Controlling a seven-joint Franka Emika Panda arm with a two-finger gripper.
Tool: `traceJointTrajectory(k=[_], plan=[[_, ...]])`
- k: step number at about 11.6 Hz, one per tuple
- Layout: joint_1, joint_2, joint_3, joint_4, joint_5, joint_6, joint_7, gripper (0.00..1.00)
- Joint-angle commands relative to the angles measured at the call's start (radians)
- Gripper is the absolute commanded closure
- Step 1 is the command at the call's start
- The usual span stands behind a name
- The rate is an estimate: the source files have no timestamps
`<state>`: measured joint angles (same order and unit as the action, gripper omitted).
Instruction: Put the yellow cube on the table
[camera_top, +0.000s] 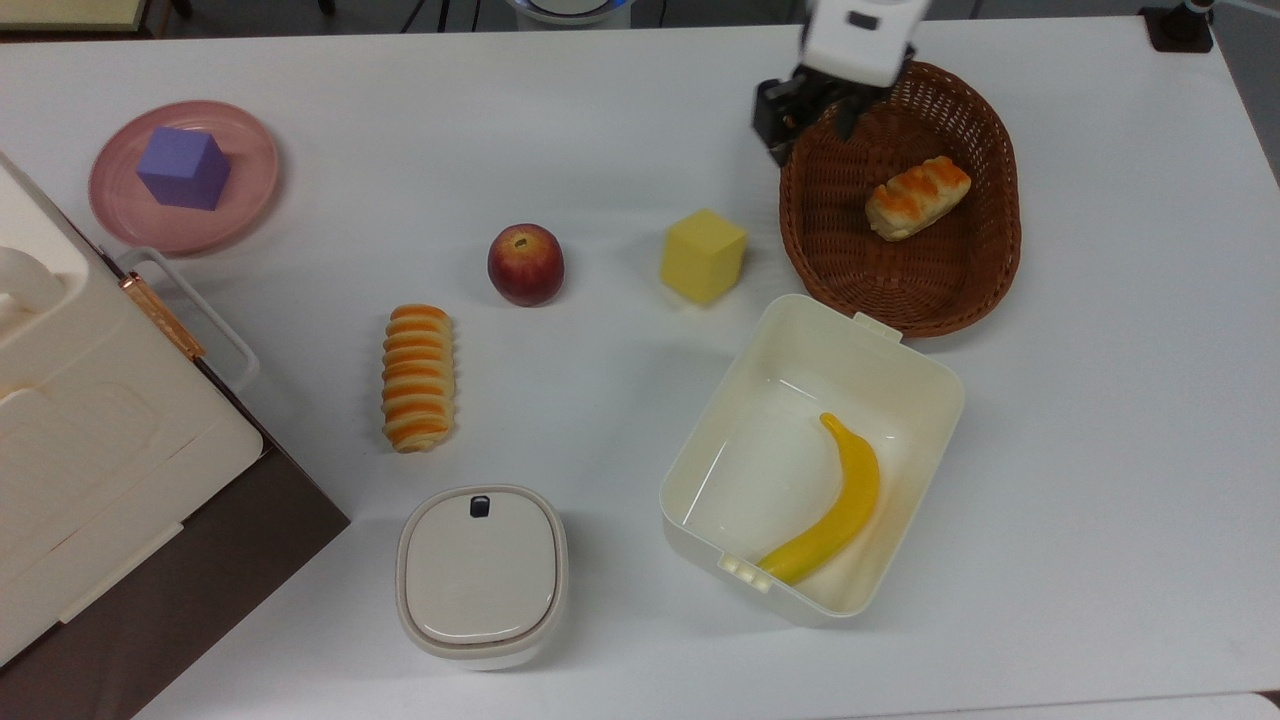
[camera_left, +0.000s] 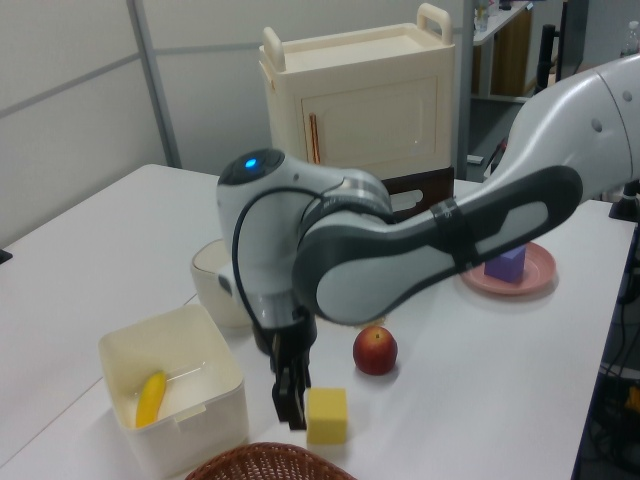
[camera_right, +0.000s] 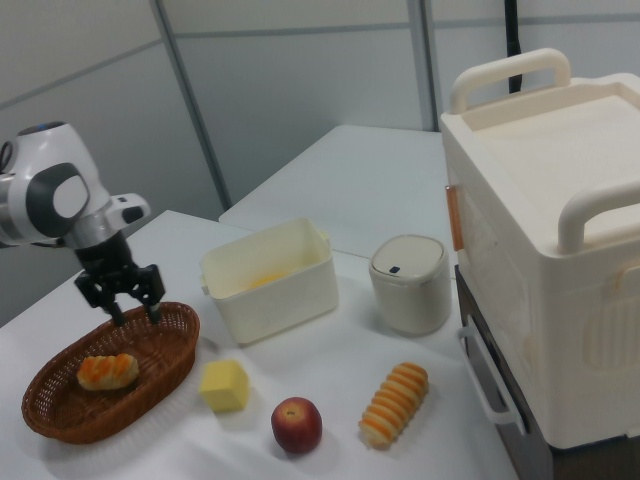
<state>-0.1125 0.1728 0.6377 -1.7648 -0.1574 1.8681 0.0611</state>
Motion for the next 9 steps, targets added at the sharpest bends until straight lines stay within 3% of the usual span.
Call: traceJointTrajectory(k=[1, 4, 9], plan=[[0.039, 0.017, -0.015, 0.005, -0.001, -0.020, 0.026, 0.00], [0.016, 0.031, -0.035, 0.004, -0.010, -0.020, 0.023, 0.00], [-0.208, -0.039, -0.043, 0.013, -0.025, -0.063, 0.074, 0.00]])
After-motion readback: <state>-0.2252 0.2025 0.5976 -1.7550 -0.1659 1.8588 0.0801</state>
